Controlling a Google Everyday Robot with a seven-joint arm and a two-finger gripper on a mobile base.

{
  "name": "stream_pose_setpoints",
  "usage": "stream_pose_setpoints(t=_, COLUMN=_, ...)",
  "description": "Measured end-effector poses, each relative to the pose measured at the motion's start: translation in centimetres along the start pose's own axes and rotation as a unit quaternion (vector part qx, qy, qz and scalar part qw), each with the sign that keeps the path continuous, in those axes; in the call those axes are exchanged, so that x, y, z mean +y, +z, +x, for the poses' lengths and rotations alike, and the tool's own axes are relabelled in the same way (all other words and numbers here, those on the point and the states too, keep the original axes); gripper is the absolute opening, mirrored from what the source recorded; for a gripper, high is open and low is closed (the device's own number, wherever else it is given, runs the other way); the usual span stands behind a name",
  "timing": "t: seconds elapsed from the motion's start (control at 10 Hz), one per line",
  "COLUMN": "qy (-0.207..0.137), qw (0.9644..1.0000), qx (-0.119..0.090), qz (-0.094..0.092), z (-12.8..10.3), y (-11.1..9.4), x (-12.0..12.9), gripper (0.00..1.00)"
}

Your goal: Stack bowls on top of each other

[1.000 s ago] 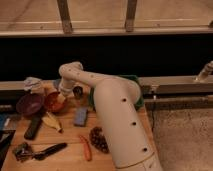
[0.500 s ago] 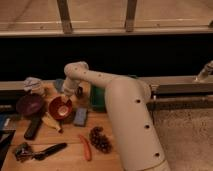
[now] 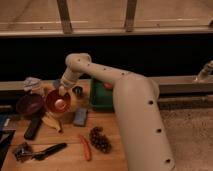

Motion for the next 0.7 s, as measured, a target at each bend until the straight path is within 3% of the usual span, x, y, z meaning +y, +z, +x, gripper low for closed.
stream_pose_setpoints(t=0.3, qy=-0.048, qw=0.9983, qx=-0.03, qz=-0.009, z=-5.8, y=0.5, x=1.2, gripper=0.0)
stream_pose_setpoints(t=0.7, qy=-0.104, qw=0.9913, qx=-0.075, qz=-0.033, z=-12.8, y=3.8, x=4.0, gripper=0.0)
